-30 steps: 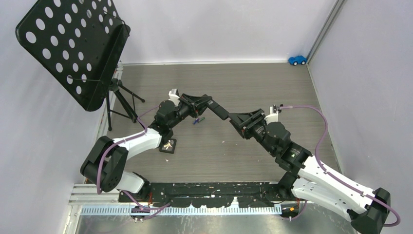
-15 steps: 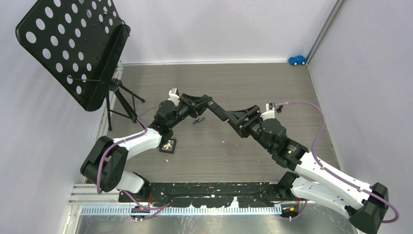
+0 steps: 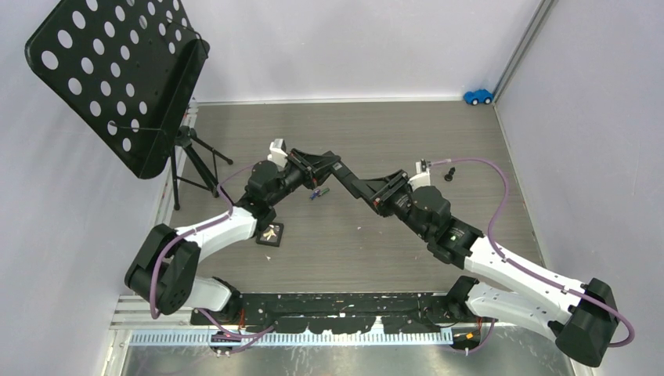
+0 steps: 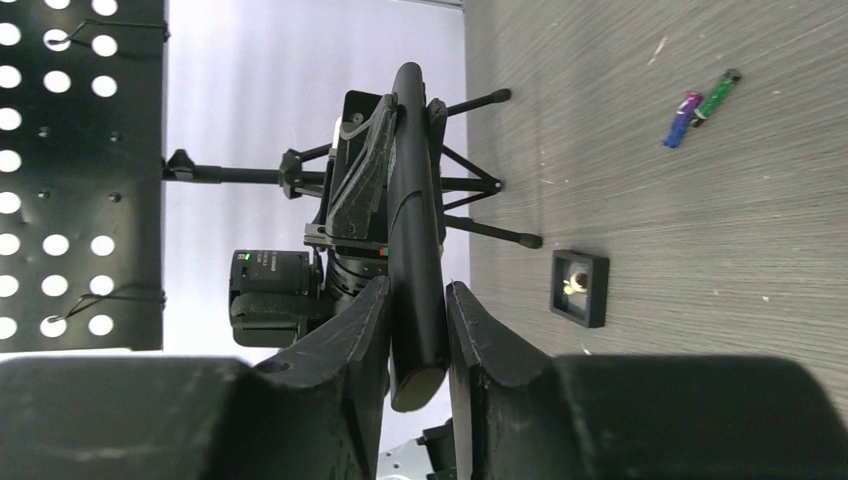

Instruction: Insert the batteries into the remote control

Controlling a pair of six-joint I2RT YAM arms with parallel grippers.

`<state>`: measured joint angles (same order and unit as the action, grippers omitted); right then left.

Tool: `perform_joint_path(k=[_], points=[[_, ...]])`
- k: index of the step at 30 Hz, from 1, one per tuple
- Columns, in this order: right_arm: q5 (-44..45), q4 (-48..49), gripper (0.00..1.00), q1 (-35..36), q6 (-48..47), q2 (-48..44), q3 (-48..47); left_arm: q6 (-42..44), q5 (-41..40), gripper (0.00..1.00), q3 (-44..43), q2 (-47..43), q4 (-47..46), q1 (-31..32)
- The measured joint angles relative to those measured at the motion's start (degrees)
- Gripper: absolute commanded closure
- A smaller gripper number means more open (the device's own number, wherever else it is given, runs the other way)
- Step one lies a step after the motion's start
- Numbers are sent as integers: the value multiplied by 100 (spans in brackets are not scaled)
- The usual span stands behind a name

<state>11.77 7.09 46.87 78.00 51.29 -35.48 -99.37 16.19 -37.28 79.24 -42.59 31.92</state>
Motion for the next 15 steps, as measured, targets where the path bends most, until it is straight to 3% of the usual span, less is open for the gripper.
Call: perform_joint_path(k=[15], points=[[-142, 1325, 78, 4, -101, 846, -31, 225, -658, 100, 66, -393, 74, -42]])
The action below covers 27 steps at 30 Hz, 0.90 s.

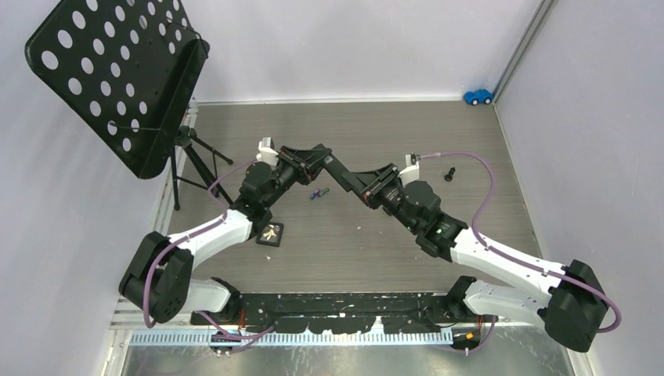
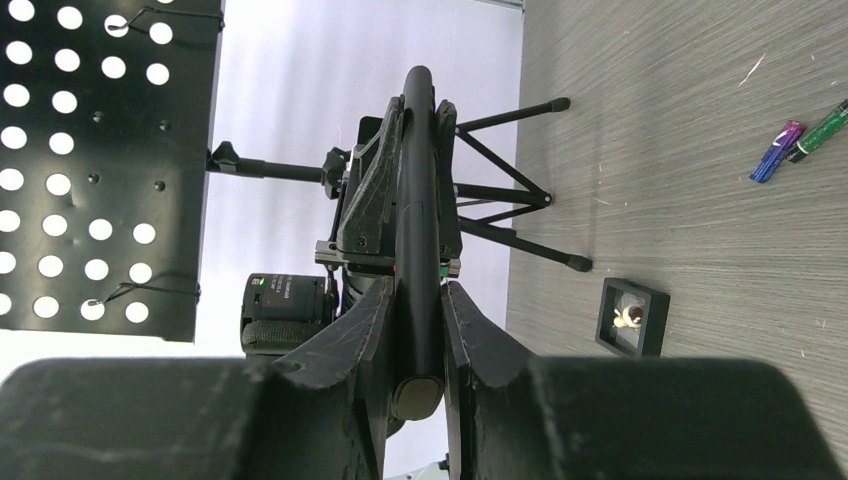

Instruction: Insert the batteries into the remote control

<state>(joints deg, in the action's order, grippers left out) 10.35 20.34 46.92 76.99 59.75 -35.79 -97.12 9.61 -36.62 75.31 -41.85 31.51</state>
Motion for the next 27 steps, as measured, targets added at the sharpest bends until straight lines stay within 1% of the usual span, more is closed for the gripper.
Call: perform_joint_path(k=[4, 8, 9, 10, 11, 15, 17, 21, 27], points=[[-111, 125, 77, -24, -37, 140, -22, 7, -144, 100, 105, -13, -72, -22], [-481, 109, 72, -203, -96, 94, -20, 166, -127, 100, 111, -13, -138, -28], [-629, 83, 69, -269, -127, 68, -20, 219, -74, 100, 111, -17, -166, -39], [-841, 46, 62, -354, -177, 35, -20, 302, 22, 100, 111, -24, -195, -59], [-1056, 11, 58, -435, -236, 9, -20, 382, 184, 100, 111, -37, -212, -87], [-1670, -201, 37, -706, -603, -2, -22, 820, 1333, 100, 120, -142, -184, -66], [-1971, -365, 30, -778, -857, -26, -24, 1075, 1834, 100, 122, -173, -175, -136], [-2531, -503, 27, -817, -1266, -83, -26, 1528, 2483, 100, 122, -260, -105, -271], [-3556, -632, 26, -820, -1906, -127, -201, 2039, 3272, 100, 7, -334, 87, -326]])
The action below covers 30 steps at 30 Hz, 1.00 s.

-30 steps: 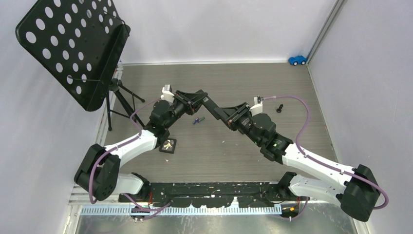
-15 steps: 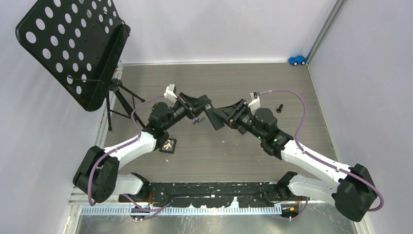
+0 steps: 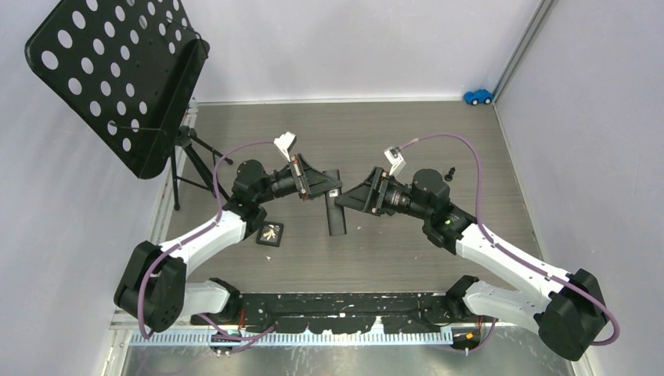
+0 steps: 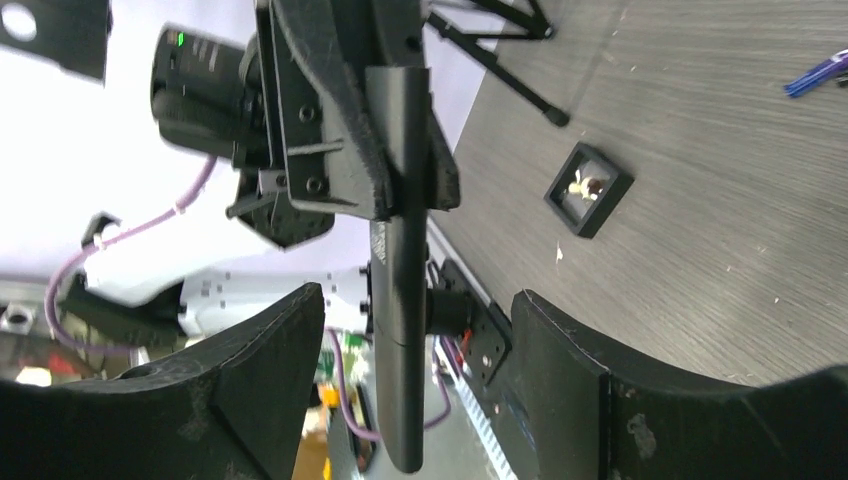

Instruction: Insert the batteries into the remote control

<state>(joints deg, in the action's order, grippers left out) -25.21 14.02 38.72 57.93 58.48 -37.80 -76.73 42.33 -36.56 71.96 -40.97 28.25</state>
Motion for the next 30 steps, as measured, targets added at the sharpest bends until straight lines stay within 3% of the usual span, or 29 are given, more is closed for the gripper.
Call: perform_joint_path(k=[14, 17, 20, 22, 24, 30], points=[[-1132, 55, 49, 20, -509, 503, -269, 175, 426, 100, -264, 0, -81, -15], [-1215, 267, 63, 52, -483, 634, -337, 131, 422, 99, -264, 2, -175, -26], [-1320, 555, 86, 68, -365, 726, -387, 101, 415, 94, -264, 2, -229, -35], [-1355, 623, 99, 70, -262, 754, -407, 90, 422, 88, -264, 0, -315, -50], [-1388, 660, 100, 70, -219, 767, -411, 96, 396, 79, -271, 0, -334, -52], [-962, 87, 100, 85, -448, 710, -586, 629, 153, 25, -289, -140, 304, -52]])
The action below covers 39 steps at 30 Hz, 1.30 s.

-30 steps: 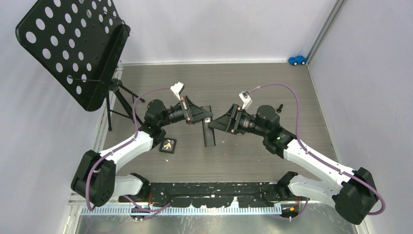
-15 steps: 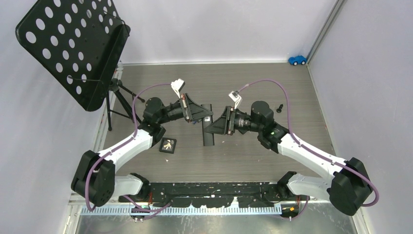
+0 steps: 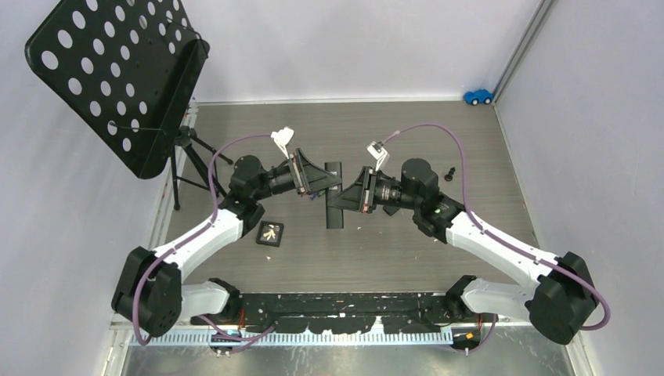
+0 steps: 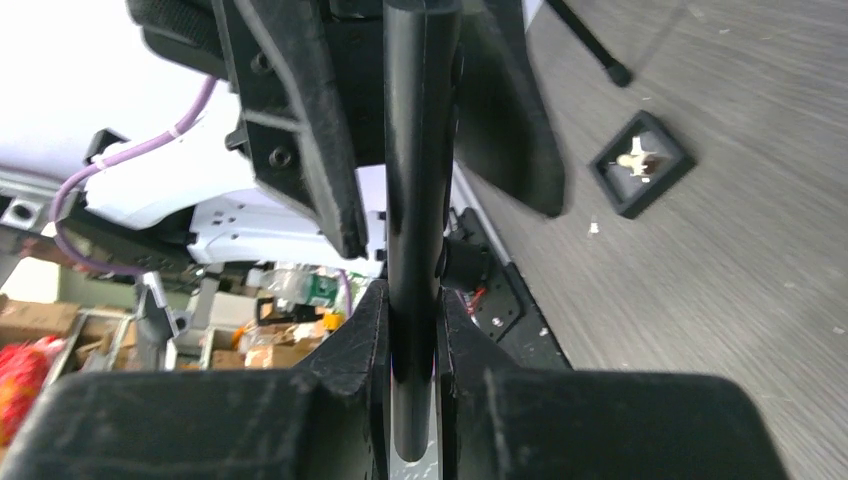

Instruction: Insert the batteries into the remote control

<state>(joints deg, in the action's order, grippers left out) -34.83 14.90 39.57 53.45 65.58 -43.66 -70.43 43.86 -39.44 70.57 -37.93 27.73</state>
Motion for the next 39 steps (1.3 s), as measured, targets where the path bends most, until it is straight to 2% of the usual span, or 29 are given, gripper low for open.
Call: perform_joint_path(k=[3, 7, 10, 15, 20, 26, 29, 33, 39], points=[[442, -546, 100, 4, -280, -181, -175, 540, -289, 2, -33, -232, 789, 0], [1266, -1423, 100, -11, -695, -385, -492, 1357, -1016, 0, -284, -632, 2170, -2], [2280, -2347, 100, -57, -1023, -197, -1001, 1974, -1788, 0, -516, -911, 3233, -7], [4186, -3899, 100, -348, -1379, 1200, -2350, 2756, -2540, 0, -577, -1172, 4253, -11], [5709, -5007, 100, -686, -1681, 3161, -3696, 3250, -2691, 0, -577, -1320, 4675, -11], [6913, -5860, 100, -927, -1996, 5353, -4999, 3508, -2719, 0, -575, -1410, 4887, -11], [7331, -6186, 100, -955, -2135, 5893, -5233, 3521, -2717, 0, -531, -1414, 4898, -11], [7646, -6487, 99, -953, -2229, 6151, -5591, 3521, -2712, 0, -474, -1412, 4922, -11], [7868, -6623, 71, -953, -2374, 6476, -5947, 3521, -2715, 0, -468, -1412, 4937, -11]])
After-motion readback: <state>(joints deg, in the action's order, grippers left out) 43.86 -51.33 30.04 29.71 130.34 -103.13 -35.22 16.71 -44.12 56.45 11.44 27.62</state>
